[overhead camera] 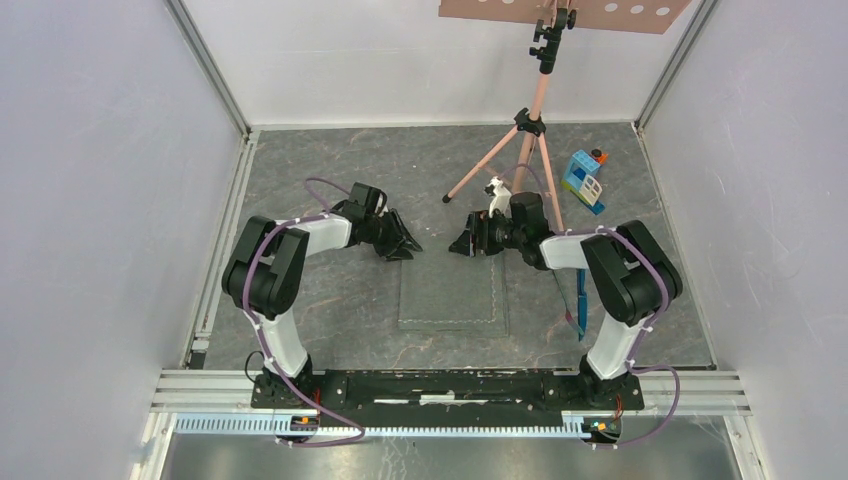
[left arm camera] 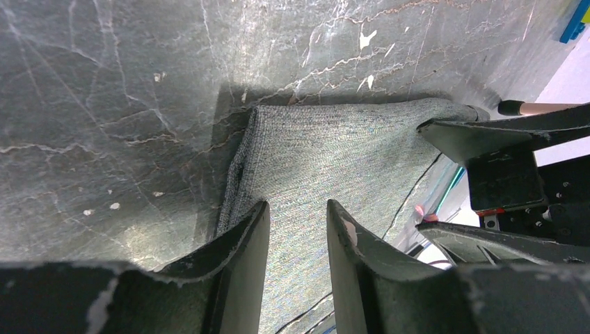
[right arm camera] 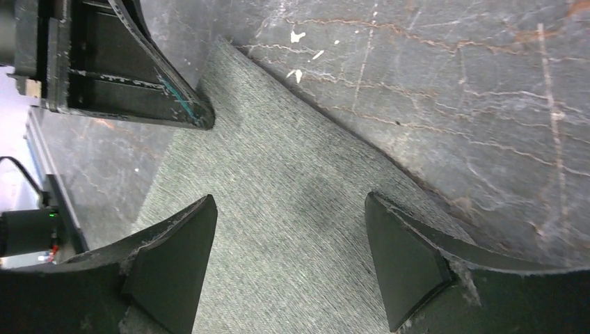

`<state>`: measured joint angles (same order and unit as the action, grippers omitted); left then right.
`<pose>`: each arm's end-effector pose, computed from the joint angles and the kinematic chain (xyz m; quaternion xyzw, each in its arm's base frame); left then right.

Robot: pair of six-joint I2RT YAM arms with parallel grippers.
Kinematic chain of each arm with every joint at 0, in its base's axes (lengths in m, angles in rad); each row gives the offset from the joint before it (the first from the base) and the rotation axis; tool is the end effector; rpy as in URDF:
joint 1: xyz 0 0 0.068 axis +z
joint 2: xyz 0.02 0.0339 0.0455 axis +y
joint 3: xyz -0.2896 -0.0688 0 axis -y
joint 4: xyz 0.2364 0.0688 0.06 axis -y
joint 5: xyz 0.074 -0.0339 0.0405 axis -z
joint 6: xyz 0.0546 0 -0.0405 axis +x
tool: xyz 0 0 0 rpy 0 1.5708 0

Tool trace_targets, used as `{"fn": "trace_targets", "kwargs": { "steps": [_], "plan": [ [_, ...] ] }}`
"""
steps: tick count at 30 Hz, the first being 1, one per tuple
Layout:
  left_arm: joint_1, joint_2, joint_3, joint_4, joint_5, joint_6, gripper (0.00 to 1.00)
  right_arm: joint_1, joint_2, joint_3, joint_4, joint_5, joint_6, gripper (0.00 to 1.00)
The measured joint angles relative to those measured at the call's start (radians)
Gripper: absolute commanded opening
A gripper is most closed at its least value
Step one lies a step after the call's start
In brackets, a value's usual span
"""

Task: Fold the napkin into a case and place the utensils inside
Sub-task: Smooth out the square-folded napkin at the center of the board, then pick up the top corner of the square folded napkin from the center of the board.

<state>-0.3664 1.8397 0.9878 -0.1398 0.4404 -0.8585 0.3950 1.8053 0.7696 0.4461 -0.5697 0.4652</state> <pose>0.3327 -0.1526 0.1510 -0.1673 0.9223 -0.3315 0.1076 0.3202 0.1654 0.1557 -0.1026 0.8506 0.4138 0.3076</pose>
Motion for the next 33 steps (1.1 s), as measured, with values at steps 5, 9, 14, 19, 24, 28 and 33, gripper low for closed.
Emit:
{"fn": "trace_targets", "kwargs": {
  "steps": [5,9,14,19,24,28,33],
  "plan": [
    [0.002,-0.001,-0.011,0.017,0.007,0.0,0.44,-0.026,-0.046,-0.021,-0.055,0.043,-0.081,0.85],
    [0.004,-0.003,-0.018,0.027,0.01,0.0,0.43,-0.072,-0.087,-0.044,-0.099,0.075,-0.143,0.85],
    [0.004,-0.01,-0.022,0.033,0.008,0.001,0.44,-0.104,-0.151,-0.058,-0.174,0.103,-0.193,0.85],
    [-0.011,-0.047,-0.022,-0.018,-0.015,0.025,0.58,-0.123,-0.301,-0.098,-0.336,0.18,-0.223,0.86],
    [-0.091,-0.184,-0.022,-0.129,-0.085,0.078,0.74,-0.122,-0.544,-0.171,-0.467,0.219,-0.237,0.82],
    [-0.362,-0.284,0.03,-0.196,-0.179,0.106,0.74,-0.117,-0.731,-0.23,-0.57,0.367,-0.234,0.81],
    [-0.732,-0.21,0.156,-0.261,-0.282,0.111,0.65,-0.15,-0.948,-0.292,-0.652,0.592,-0.218,0.72]
  ]
}}
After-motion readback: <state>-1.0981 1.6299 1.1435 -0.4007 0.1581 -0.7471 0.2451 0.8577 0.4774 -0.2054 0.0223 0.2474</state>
